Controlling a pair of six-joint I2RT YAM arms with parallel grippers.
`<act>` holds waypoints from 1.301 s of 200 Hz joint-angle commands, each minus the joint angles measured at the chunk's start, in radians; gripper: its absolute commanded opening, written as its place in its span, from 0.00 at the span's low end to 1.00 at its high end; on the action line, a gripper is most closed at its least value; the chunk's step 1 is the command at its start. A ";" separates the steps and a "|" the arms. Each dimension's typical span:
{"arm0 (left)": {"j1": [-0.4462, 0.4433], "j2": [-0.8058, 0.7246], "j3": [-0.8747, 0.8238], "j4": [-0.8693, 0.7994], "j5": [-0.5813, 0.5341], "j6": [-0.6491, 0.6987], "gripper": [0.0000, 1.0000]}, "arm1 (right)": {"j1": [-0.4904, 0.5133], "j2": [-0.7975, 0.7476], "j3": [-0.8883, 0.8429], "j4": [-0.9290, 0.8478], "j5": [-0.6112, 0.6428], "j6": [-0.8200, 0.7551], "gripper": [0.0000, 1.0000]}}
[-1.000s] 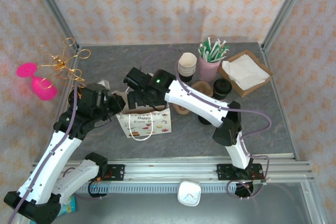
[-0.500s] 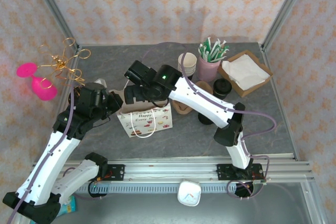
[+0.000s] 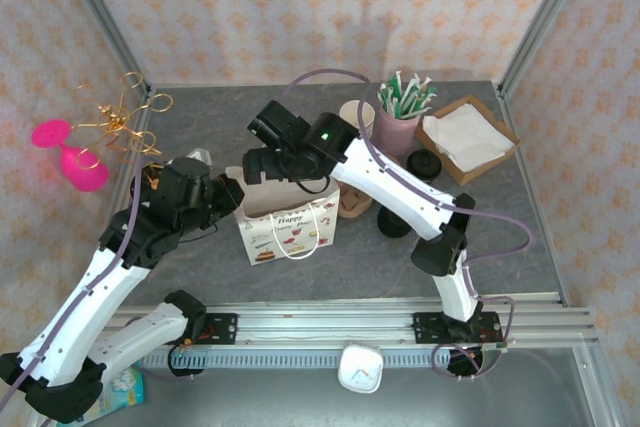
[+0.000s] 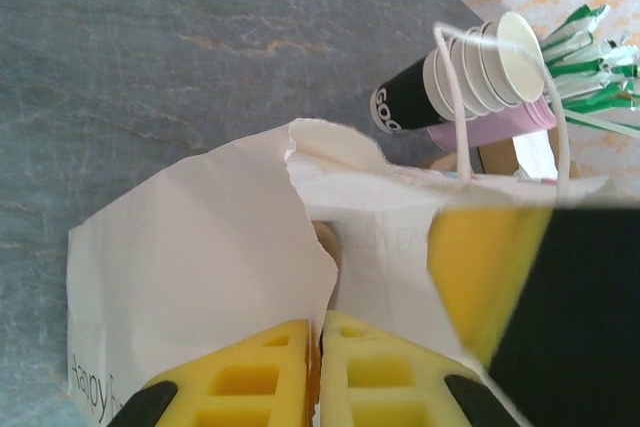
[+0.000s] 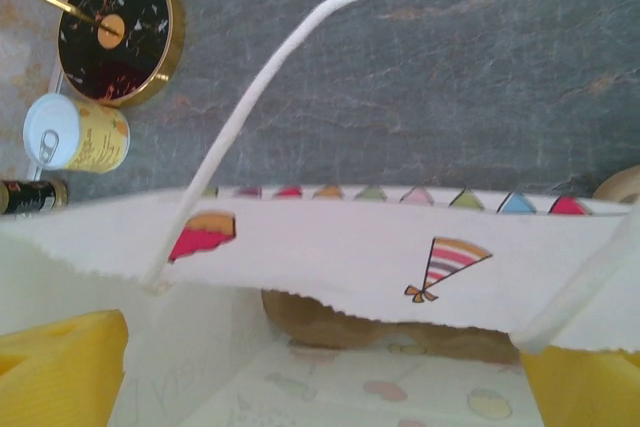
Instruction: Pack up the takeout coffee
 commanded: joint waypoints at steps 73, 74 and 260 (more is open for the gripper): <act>-0.085 -0.051 0.041 -0.127 -0.136 -0.035 0.27 | 0.002 -0.056 0.033 -0.019 -0.004 -0.072 1.00; -0.085 -0.051 0.043 -0.128 -0.138 -0.032 0.28 | 0.003 -0.057 0.029 -0.018 -0.004 -0.072 1.00; -0.084 0.278 0.448 -0.260 -0.202 0.593 0.72 | 0.009 -0.426 -0.339 0.059 0.069 0.053 1.00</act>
